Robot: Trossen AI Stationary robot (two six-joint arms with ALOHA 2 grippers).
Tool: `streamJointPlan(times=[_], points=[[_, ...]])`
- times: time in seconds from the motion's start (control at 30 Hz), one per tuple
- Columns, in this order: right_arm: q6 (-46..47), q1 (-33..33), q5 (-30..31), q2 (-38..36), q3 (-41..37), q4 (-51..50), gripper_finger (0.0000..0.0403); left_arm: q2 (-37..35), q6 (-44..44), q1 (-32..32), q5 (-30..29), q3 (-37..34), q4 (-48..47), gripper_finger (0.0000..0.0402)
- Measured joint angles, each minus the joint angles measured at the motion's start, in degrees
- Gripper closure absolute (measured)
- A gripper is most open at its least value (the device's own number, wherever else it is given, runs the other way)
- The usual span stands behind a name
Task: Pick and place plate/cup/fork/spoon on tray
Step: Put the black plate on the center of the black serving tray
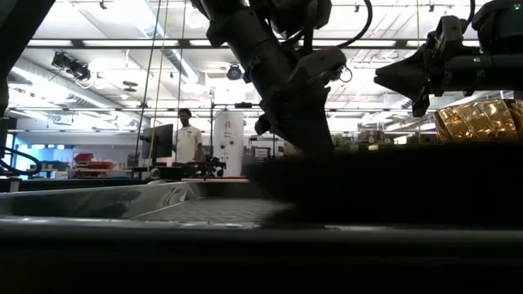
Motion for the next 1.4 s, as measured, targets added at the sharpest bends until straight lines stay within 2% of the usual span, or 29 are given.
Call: streamJointPlan(times=[0.17,0.33,0.47,0.7,0.8,1.13,1.4], points=[[-0.03,-0.02,0.0,0.0,0.0,-0.35,0.0318,-3.89,6.11,0.22,0.98,0.1,-5.04,0.0262],[-1.02,-0.01,0.03,0.0,0.0,-0.63,0.0318,-8.1,13.56,-0.92,0.72,0.07,-16.15,0.0268],[-1.19,0.0,0.11,0.0,0.0,-0.5,0.0318,-8.53,20.3,-3.07,0.99,-0.78,-23.81,0.0278],[-1.12,0.01,0.15,0.01,-0.02,-0.48,0.0318,-7.21,20.83,-6.63,2.88,-5.81,-16.4,0.0289],[-1.12,0.01,0.13,0.21,-0.02,-0.31,0.0318,-6.65,19.24,-7.33,2.75,-5.69,-13.74,0.0291],[0.13,0.01,-1.53,0.57,-0.02,0.52,0.0318,-2.06,16.08,-8.42,2.14,-5.83,-14.18,0.0292],[0.32,0.01,-1.55,0.63,-0.02,0.96,0.0318,-1.62,16.18,-8.94,2.49,-5.79,-6.53,0.0292]])
